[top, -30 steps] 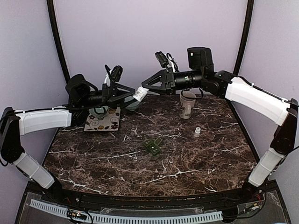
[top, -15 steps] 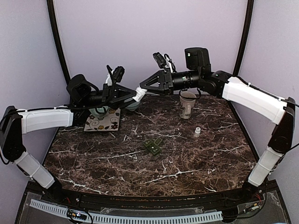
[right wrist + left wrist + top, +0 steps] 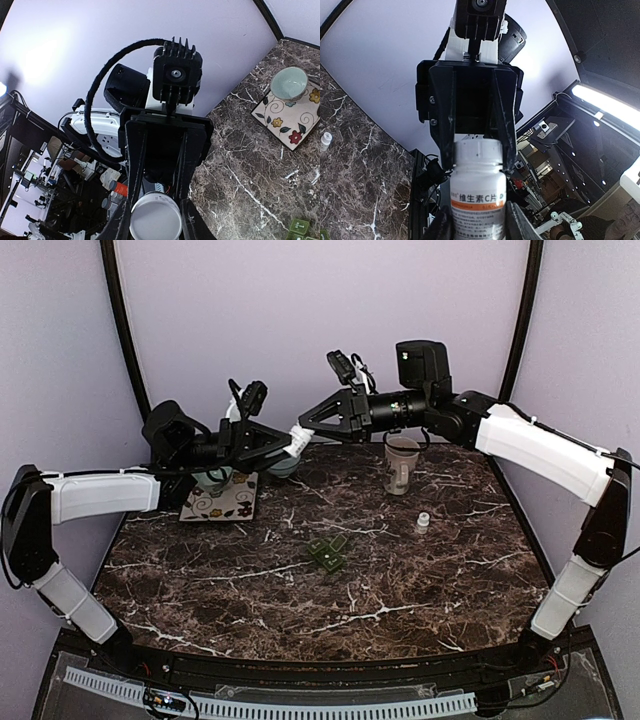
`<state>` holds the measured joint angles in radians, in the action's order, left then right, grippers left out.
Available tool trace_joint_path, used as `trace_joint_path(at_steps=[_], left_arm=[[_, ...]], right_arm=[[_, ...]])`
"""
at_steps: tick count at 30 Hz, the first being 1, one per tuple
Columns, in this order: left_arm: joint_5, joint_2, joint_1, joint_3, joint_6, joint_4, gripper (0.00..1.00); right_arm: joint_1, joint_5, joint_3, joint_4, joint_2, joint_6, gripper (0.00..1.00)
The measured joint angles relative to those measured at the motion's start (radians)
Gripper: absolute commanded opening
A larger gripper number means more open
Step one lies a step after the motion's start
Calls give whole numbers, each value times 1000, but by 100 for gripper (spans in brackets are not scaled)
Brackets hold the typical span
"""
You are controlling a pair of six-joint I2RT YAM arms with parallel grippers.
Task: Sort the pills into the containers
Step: Screw the lid of the pill bottle onto the pill bottle.
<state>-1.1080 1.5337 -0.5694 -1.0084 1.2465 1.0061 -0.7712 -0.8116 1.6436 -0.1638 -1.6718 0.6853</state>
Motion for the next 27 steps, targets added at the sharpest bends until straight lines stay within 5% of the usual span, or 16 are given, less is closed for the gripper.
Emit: trace_joint_path(at_steps=[7,12,18,27], left_arm=[[3,3,0,-20,-51,-47,16],[61,-35,-2,-90,-259,-302,15],[229,-121,-29,-153,-526,-597,12],[509,-164,-110,-164,-800,-815,11]], right_arm=[[0,14,11,-16,-2,-4,0],[7,50,44,-47,-8,-12,0],[7,88,101,-86,-21,-21,0],[13,126,134,-163,-62,-18,0]])
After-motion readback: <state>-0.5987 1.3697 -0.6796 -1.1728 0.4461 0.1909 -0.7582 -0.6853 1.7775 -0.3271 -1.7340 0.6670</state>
